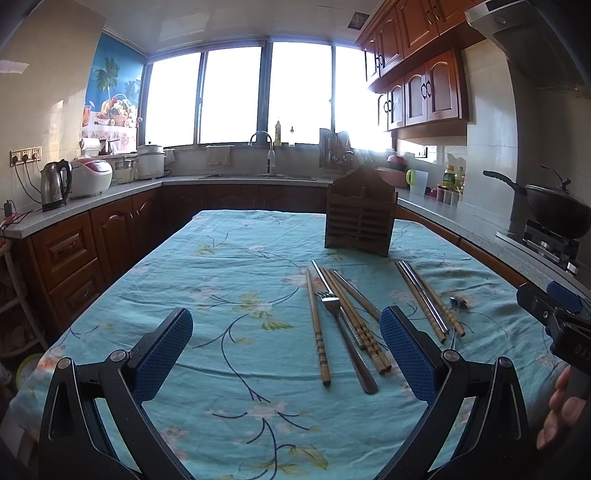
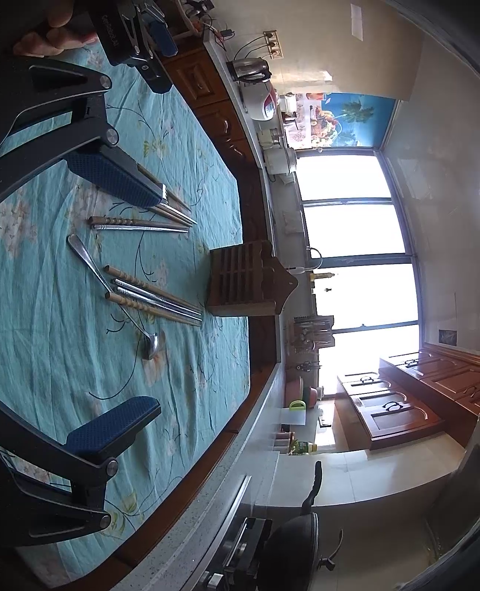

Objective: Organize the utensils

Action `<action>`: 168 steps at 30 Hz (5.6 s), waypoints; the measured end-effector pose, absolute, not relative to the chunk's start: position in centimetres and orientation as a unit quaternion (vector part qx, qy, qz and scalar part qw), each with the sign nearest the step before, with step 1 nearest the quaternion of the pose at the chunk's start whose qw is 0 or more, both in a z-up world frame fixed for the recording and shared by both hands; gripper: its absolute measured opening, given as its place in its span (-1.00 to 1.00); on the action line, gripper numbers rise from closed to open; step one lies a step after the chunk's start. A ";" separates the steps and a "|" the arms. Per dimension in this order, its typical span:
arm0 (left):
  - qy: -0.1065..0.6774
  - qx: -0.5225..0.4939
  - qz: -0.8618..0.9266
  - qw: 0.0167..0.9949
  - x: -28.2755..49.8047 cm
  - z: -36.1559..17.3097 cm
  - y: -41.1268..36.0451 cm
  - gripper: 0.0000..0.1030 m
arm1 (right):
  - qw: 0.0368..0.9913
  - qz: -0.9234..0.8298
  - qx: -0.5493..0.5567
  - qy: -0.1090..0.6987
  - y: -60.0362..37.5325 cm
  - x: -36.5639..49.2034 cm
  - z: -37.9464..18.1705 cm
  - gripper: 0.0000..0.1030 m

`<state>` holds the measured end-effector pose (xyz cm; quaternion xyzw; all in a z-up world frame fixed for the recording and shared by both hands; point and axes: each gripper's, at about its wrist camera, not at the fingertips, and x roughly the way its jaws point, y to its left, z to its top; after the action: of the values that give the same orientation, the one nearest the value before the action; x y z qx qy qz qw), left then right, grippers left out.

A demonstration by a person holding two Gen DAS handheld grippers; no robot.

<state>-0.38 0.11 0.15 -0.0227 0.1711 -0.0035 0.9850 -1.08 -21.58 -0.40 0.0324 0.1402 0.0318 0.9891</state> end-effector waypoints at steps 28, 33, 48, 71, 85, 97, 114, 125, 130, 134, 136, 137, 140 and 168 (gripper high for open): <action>0.182 -0.029 -0.010 0.983 0.2 0.0 -0.2 1.00 | 0.989 0.034 0.036 0.141 -21.6 -1.0 -0.6 1.00; 0.194 -0.034 -0.015 0.980 0.7 -0.2 -0.1 1.00 | 0.989 0.034 0.038 0.142 -21.6 -1.0 -0.6 1.00; 0.267 -0.060 -0.063 0.960 4.1 0.1 0.0 1.00 | 0.976 0.048 0.089 0.193 -23.3 1.1 -0.5 0.99; 0.458 -0.108 -0.166 0.867 16.3 -3.1 -2.1 -0.25 | 0.897 0.099 0.230 0.363 -27.0 10.6 -3.5 -0.21; 0.480 -0.142 -0.183 0.846 20.3 -4.7 -1.5 -0.34 | 0.865 0.113 0.269 0.408 -28.2 14.3 -5.6 -0.49; 0.455 -0.177 -0.200 0.849 19.5 -4.1 -0.1 -0.95 | 0.877 0.123 0.280 0.371 -28.9 13.1 -4.3 -0.95; 0.352 -0.192 -0.223 0.889 17.1 3.6 1.6 -0.96 | 0.921 0.133 0.234 0.282 -28.5 11.1 3.5 -0.96; 0.318 -0.185 -0.208 0.906 18.9 5.8 2.1 -0.96 | 0.942 0.128 0.196 0.238 -27.5 13.3 6.4 -0.96; 0.301 -0.174 -0.204 0.915 21.2 7.3 1.7 -0.96 | 0.948 0.125 0.194 0.219 -27.6 15.1 7.4 -0.96; 0.275 -0.161 -0.198 0.927 23.8 9.4 1.2 -0.96 | 0.954 0.120 0.185 0.201 -27.3 17.2 8.8 -0.96; 0.261 -0.153 -0.194 0.933 25.2 10.4 0.9 -0.96 | 0.960 0.117 0.175 0.186 -27.3 18.4 10.0 -0.96; 0.254 -0.152 -0.193 0.935 25.9 11.0 0.7 -0.96 | 0.962 0.116 0.169 0.179 -27.2 19.0 10.5 -0.96; 0.229 -0.150 -0.188 0.943 28.6 12.9 0.2 -0.96 | 0.970 0.110 0.159 0.150 -27.3 21.3 12.7 -0.96; 0.297 -0.090 -0.160 0.937 40.7 5.6 -5.8 -0.94 | 0.963 0.107 0.065 0.241 -22.7 33.8 5.9 -0.95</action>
<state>40.73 -5.78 5.57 -0.0899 0.2967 -0.1597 0.9372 33.75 -22.72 5.90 0.0647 0.2406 0.1068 0.9626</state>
